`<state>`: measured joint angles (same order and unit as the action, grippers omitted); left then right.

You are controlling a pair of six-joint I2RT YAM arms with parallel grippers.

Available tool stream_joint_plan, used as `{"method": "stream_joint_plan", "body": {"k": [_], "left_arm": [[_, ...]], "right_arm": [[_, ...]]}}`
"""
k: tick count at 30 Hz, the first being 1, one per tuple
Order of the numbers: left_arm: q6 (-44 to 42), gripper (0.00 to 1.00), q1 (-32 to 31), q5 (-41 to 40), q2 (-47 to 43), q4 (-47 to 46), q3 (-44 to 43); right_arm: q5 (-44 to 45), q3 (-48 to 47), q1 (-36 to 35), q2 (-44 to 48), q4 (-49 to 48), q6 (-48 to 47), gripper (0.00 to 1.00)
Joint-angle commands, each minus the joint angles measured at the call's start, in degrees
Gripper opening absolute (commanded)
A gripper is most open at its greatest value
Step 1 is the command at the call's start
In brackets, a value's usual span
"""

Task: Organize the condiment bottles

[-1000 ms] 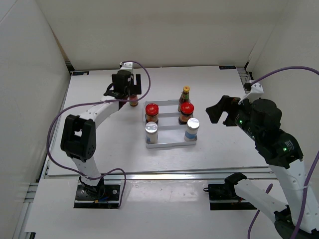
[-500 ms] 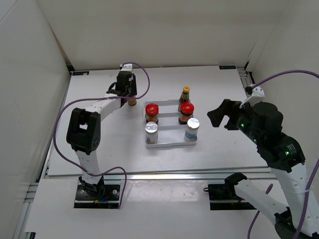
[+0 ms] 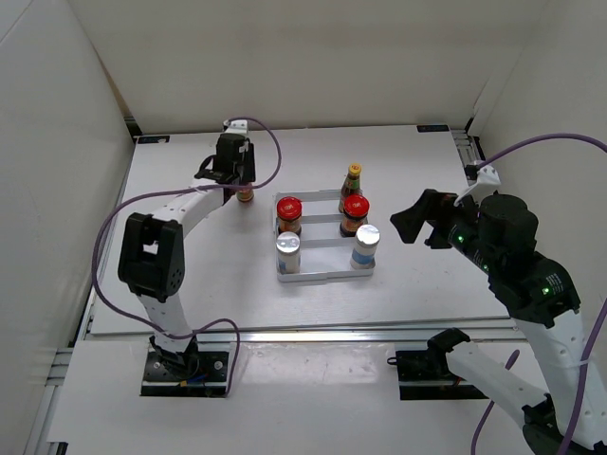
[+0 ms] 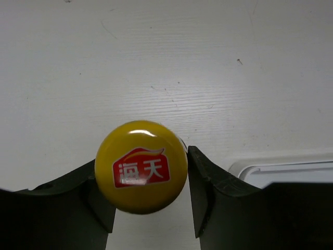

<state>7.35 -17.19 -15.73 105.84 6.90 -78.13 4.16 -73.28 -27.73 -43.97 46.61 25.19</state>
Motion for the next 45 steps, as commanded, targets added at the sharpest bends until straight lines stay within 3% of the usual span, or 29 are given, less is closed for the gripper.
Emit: {"method": "stream_joint_plan", "body": {"k": [1,5,16,26,40,43,45], "left_arm": [[0.3,0.11,-0.1,0.1,-10.8,-4.4,-1.3],[0.9,0.11,-2.5,4.1,-14.4,-4.4,-1.3],[1.5,0.11,-8.0,19.5,-11.5,-4.4,-3.7],[-0.1,0.11,-10.6,19.5,-5.7,-4.4,-3.2],[-3.7,0.11,-11.6,10.1,-2.0,-3.7,-3.8],[-3.7,0.17,-11.6,10.1,-1.5,-2.7,-3.8],[-3.0,0.32,-11.6,10.1,-1.5,-2.0,-3.8]], "right_arm": [[-1.5,-0.4,0.0,0.0,-1.5,1.1,0.99],[-2.1,0.2,0.0,0.0,-1.5,1.1,0.99],[-2.1,1.9,0.0,2.8,-2.0,1.6,0.99],[-1.5,2.4,0.0,3.9,-0.9,1.6,0.99],[-1.0,3.0,0.0,4.4,-0.9,1.1,0.99],[-1.0,3.0,0.0,4.4,-0.9,1.1,0.99],[-1.0,3.0,0.0,4.4,-0.9,1.1,0.99]]}}
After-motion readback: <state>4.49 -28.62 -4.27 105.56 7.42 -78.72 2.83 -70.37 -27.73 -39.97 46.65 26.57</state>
